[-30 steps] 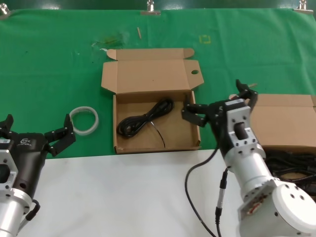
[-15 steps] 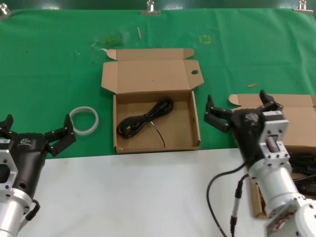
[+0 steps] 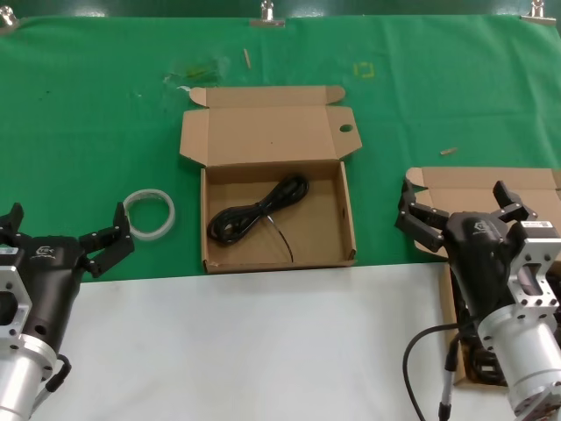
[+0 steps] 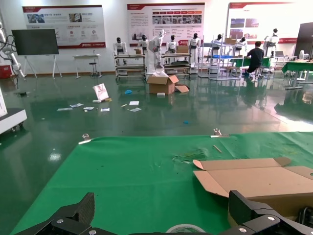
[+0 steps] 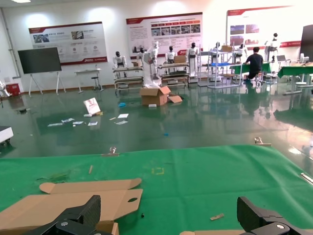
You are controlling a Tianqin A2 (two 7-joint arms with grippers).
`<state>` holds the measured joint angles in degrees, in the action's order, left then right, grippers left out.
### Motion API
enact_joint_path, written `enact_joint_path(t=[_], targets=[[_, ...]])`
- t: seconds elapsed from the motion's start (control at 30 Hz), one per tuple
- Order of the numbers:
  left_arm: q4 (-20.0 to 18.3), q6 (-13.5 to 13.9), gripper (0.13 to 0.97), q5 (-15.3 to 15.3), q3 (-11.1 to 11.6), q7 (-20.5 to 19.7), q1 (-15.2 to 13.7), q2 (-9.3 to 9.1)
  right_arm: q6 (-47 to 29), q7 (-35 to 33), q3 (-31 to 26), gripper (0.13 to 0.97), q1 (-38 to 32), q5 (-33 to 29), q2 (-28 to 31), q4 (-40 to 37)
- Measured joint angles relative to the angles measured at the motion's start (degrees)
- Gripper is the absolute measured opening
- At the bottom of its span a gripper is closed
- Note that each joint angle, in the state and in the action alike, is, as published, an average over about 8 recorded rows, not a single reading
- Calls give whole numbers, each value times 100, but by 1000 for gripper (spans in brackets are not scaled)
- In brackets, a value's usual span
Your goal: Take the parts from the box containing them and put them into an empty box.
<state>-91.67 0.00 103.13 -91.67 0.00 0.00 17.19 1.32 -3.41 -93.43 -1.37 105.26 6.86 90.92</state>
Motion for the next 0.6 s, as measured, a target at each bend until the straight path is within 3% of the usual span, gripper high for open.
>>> enact_joint_path(t=[0.6], targets=[[0, 0, 966, 0, 0, 0, 0, 0, -18, 46, 23, 966, 18, -29, 0, 10]])
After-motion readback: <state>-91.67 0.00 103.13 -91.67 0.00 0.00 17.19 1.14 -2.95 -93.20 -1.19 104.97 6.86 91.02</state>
